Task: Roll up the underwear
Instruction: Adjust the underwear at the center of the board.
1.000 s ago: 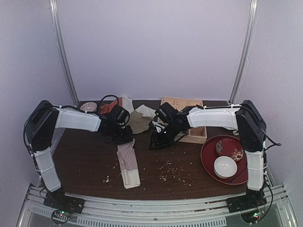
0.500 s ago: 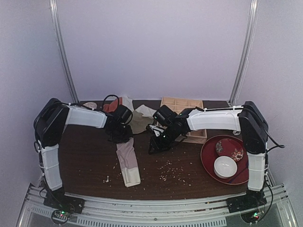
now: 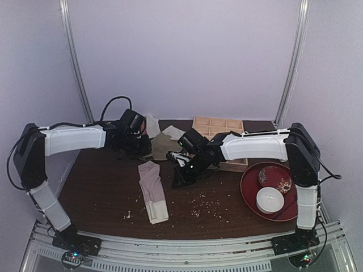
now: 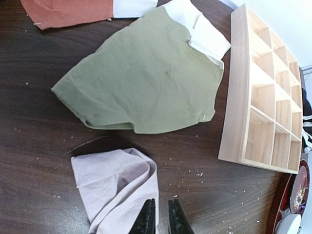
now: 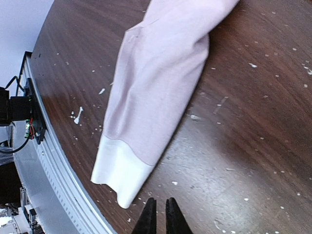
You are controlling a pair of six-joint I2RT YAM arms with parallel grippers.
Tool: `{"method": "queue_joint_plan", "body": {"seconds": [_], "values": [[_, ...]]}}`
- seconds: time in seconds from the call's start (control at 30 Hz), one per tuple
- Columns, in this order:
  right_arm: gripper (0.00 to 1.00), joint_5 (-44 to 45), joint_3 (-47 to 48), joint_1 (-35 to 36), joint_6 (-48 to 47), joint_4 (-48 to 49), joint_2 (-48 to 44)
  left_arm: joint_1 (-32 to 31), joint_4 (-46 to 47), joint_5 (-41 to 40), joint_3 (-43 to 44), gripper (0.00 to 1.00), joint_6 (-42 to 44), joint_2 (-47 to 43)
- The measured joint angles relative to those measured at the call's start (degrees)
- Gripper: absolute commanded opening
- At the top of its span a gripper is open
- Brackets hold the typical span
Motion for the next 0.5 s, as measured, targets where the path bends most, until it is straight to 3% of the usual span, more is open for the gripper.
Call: {"method": "queue_joint_plan", "body": {"seconds": [0.5], "values": [[0.02,-5.3,4.4,4.3,-0.1,8.0,10.8,0.0,-2.1,1.2,-7.5,0.15,-1.8,-8.5]]}}
